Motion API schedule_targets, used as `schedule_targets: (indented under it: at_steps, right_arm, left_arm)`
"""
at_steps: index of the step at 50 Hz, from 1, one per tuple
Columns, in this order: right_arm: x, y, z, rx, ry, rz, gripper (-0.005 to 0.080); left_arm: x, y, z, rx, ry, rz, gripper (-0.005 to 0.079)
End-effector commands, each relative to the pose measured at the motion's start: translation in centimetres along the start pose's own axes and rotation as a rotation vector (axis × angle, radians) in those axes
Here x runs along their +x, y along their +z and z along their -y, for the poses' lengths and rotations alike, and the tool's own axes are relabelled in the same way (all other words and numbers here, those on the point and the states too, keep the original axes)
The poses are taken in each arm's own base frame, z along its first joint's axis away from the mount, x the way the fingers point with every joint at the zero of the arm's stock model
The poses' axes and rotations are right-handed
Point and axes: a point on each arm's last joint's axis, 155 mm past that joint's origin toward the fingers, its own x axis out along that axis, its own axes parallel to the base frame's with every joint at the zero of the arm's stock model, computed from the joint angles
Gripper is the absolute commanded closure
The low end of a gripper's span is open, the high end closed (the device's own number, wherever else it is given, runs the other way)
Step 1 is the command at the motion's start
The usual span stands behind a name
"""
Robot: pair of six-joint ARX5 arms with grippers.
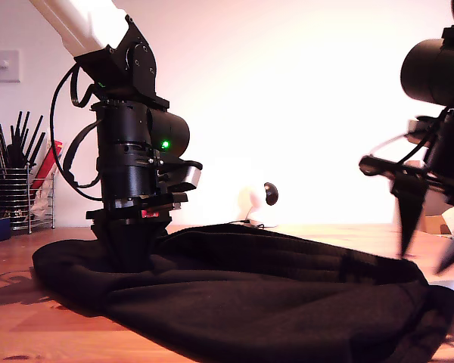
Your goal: Fold the shorts in front of you. After folding it, place it to the left side.
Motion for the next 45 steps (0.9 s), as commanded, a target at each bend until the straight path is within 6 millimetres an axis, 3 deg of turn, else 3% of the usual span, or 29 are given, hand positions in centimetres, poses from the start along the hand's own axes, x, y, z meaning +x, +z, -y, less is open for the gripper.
schedule_targets:
  at_steps: [1, 11, 23, 36, 45]
  right_arm:
    - [-0.5, 0.3, -1.6, -0.069, 0.058, -0.004, 0.0441]
    - [-1.4, 0.3, -4.8, -0.171, 0.152, -0.020, 0.0441]
    - [-2.3, -0.9, -8.6, -0.330, 0.240, -0.050, 0.0441]
    - [-2.7, -1.0, -7.7, -0.461, 0.153, -0.052, 0.0434]
    - [-3.6, -1.0, -8.9, -0.663, 0.169, -0.047, 0.0435]
  left_arm:
    - [3.6, -3.0, -0.5, -0.011, 0.004, -0.124, 0.0762]
    - [0.3, -1.8, -0.1, -0.015, 0.007, -0.029, 0.0762]
    - [-1.2, -2.0, 3.8, -0.060, -0.166, -0.016, 0.0762]
    - [-1.3, -3.6, 4.5, -0.061, -0.180, -0.084, 0.0762]
    - [-1.2, -3.3, 4.2, -0.051, -0.167, -0.072, 0.0762]
